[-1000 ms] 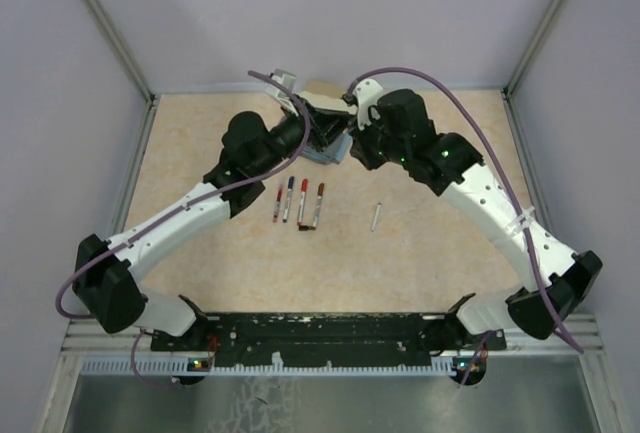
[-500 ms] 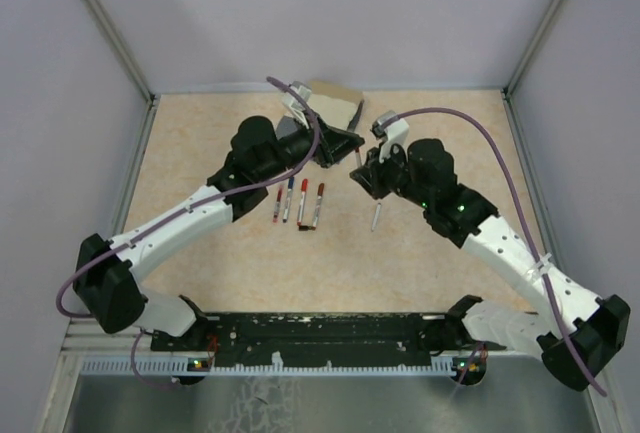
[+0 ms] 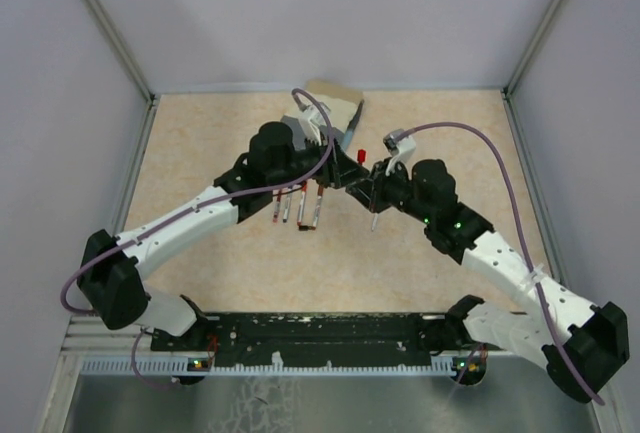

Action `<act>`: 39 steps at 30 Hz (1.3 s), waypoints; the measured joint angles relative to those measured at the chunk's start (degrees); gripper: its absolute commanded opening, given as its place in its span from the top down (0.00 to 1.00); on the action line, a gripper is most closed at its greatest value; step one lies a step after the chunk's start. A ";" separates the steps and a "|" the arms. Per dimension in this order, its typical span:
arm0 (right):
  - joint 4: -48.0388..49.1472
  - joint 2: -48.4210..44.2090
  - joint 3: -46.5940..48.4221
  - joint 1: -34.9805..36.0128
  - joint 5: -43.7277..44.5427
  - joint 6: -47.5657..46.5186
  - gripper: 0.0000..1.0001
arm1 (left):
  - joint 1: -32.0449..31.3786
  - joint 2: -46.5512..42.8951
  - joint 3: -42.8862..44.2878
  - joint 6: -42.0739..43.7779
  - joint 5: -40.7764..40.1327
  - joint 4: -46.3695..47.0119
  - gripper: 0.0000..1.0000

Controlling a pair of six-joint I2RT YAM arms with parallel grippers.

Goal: Insert the pens into the pen caps
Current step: Press the pen cap onto the pen, then place the pen at the center of the board.

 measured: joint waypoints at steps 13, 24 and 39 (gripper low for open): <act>-1.60 2.51 -4.85 -0.11 8.46 11.54 1.00 | 6.10 -3.21 -1.16 1.44 1.51 -4.92 0.32; -9.90 22.95 3.19 -0.22 10.16 17.97 1.00 | 15.54 -10.23 -5.14 7.08 -1.49 -11.56 0.32; -20.90 49.96 23.91 5.31 19.41 19.23 0.97 | 17.84 -15.65 -10.67 9.99 -5.66 -17.49 0.32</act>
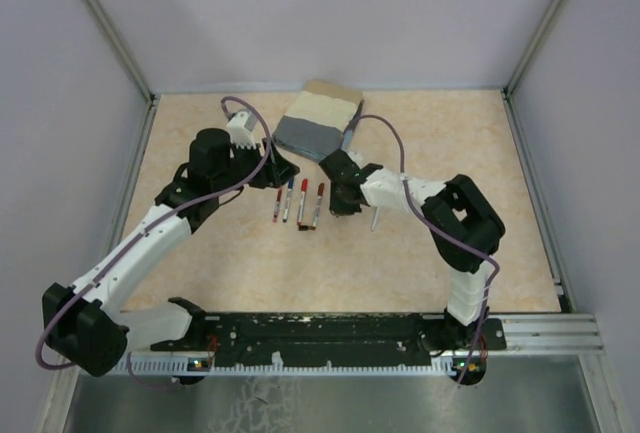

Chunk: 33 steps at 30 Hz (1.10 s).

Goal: Insert the pens into the pen caps
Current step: Place the pen at the center of the board.

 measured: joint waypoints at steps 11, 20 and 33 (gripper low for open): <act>-6.01 4.28 4.76 1.31 4.20 0.92 0.81 | 0.87 -2.03 -1.07 0.90 -0.94 -1.57 0.32; -7.50 4.37 4.76 1.92 4.13 1.95 0.68 | 1.33 -2.54 -1.73 0.90 -1.01 -2.16 0.32; -5.97 -2.91 2.99 1.95 2.78 -4.26 0.69 | 1.60 -2.56 -1.73 1.49 -1.03 -2.19 0.32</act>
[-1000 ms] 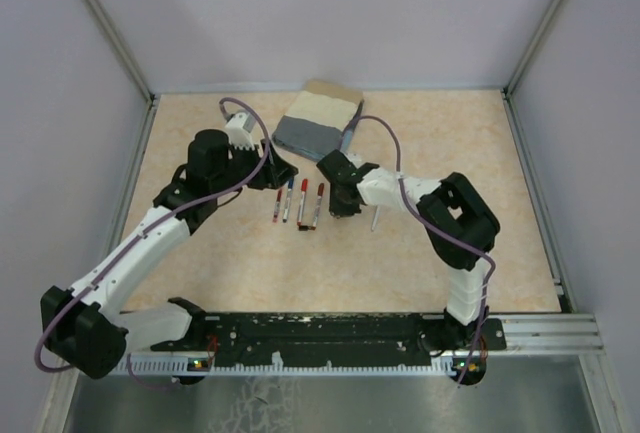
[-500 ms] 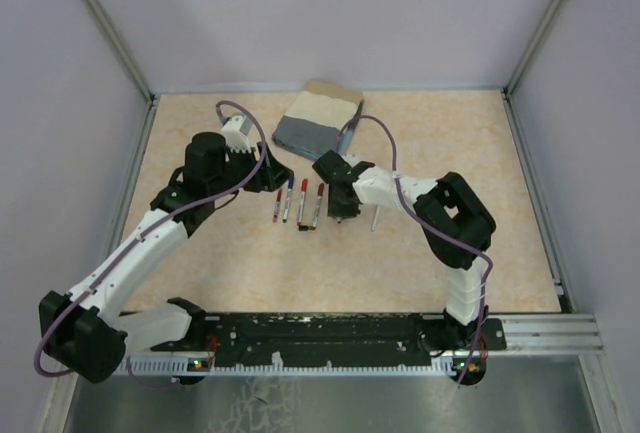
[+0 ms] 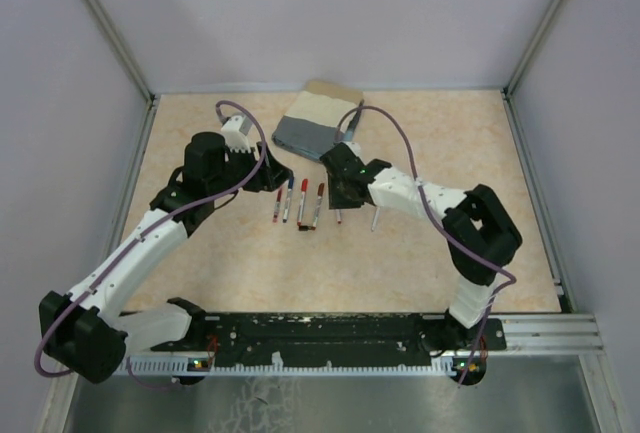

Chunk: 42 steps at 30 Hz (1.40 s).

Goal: Insert the pens into the pen caps
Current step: Place the pen at the center of the board.

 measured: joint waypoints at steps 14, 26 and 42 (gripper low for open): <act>3.06 0.55 0.35 -4.00 -5.07 -6.29 0.69 | 0.04 0.00 0.00 0.70 -0.15 0.00 0.32; 0.79 7.74 4.76 -3.63 -4.00 -5.79 0.69 | 0.07 0.00 0.00 0.70 -0.17 -0.26 0.32; -3.85 11.67 9.31 -1.95 1.46 -3.17 0.98 | 0.26 -0.31 -0.13 0.70 -0.17 -0.66 0.32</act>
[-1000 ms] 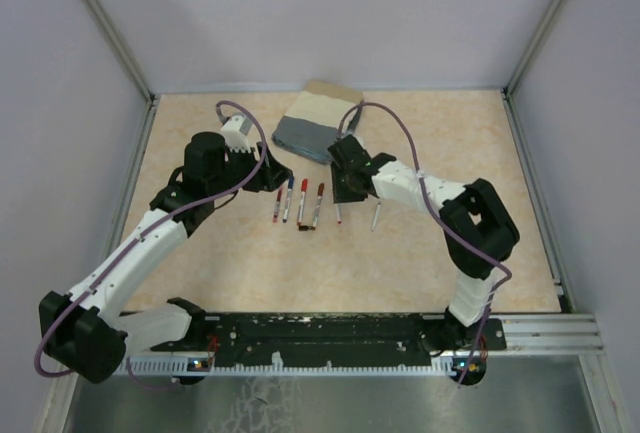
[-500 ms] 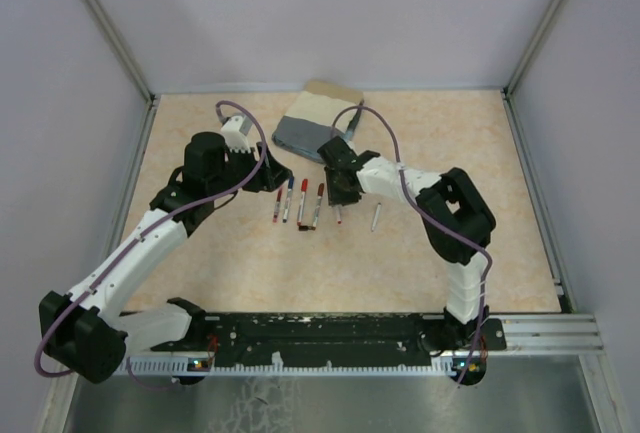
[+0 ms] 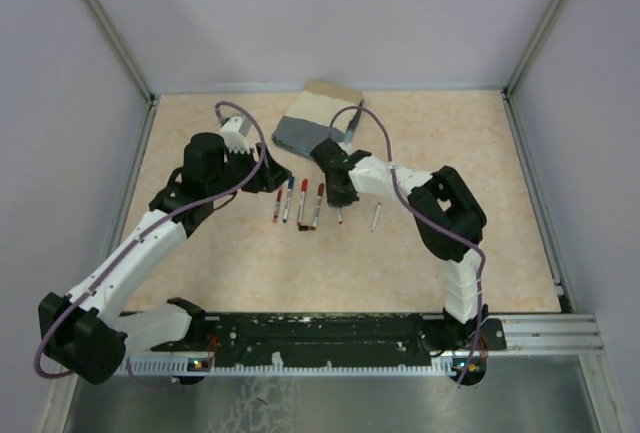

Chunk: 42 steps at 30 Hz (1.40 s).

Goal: Insert the pens into the pen caps
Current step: Place the pen at the center of the board.

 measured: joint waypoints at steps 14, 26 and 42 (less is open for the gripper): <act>2.58 -2.93 -4.37 0.28 -1.20 13.29 0.91 | 0.00 0.00 -0.57 -0.76 0.74 0.00 0.32; 1.70 -2.19 -3.89 0.35 -1.49 14.25 0.86 | 0.00 0.00 -0.59 -0.94 1.09 -0.02 0.32; 2.23 -1.51 -3.85 0.61 -1.29 14.93 0.79 | 0.11 0.09 -0.59 -0.96 2.03 -0.02 0.32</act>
